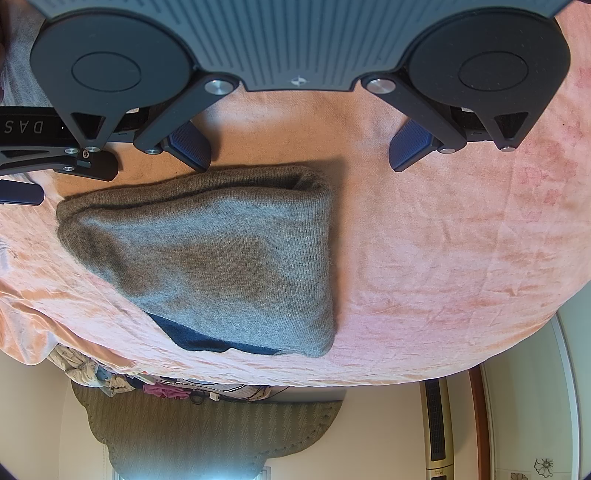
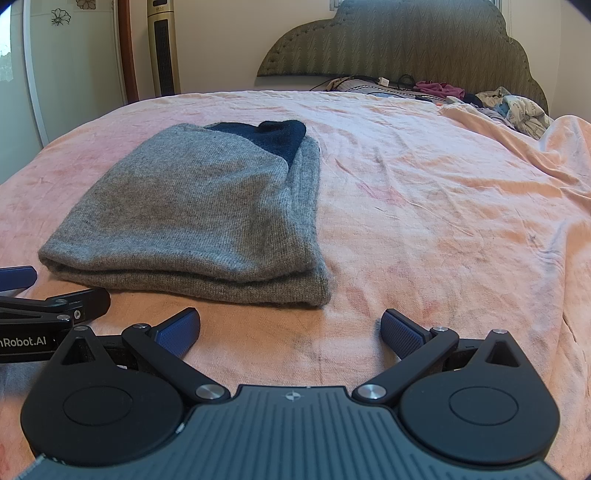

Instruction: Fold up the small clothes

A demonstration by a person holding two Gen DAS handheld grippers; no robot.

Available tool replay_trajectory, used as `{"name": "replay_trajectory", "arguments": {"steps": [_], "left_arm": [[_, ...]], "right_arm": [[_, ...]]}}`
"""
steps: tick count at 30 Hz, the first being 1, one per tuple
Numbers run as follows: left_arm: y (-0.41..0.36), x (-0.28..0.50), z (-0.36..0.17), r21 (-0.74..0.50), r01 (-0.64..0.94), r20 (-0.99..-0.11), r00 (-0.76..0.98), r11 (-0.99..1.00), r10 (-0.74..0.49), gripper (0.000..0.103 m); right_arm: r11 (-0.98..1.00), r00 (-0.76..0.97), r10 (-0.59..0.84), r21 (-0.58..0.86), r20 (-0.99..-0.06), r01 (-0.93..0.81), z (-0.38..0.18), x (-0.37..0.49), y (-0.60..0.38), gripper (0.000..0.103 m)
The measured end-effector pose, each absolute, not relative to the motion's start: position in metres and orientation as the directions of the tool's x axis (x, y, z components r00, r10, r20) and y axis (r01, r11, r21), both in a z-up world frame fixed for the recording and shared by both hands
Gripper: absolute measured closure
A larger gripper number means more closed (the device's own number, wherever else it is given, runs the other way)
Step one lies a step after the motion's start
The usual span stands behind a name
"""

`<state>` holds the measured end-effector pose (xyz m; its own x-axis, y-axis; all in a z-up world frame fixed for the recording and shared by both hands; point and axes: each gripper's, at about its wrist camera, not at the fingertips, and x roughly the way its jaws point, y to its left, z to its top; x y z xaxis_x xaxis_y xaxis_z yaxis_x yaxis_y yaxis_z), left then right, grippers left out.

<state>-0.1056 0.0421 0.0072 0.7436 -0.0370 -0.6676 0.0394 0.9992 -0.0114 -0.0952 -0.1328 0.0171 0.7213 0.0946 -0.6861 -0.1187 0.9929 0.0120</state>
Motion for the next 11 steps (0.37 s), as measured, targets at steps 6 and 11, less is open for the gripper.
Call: {"name": "replay_trajectory", "arguments": {"steps": [6,11], "left_arm": [[0.047,-0.113,0.011,-0.007,-0.002,-0.643,0.766,1.000,-0.003,0.000],[0.076,-0.130,0.034,-0.079,0.049,-0.609,0.788,0.996,-0.087,0.000]], "right_arm": [[0.993,0.721,0.095,0.014,-0.686,-0.117,0.017,-0.096,-0.133,0.000],[0.996,0.733,0.087,0.042,-0.674,-0.080,0.035,-0.099,-0.155,0.000]]}}
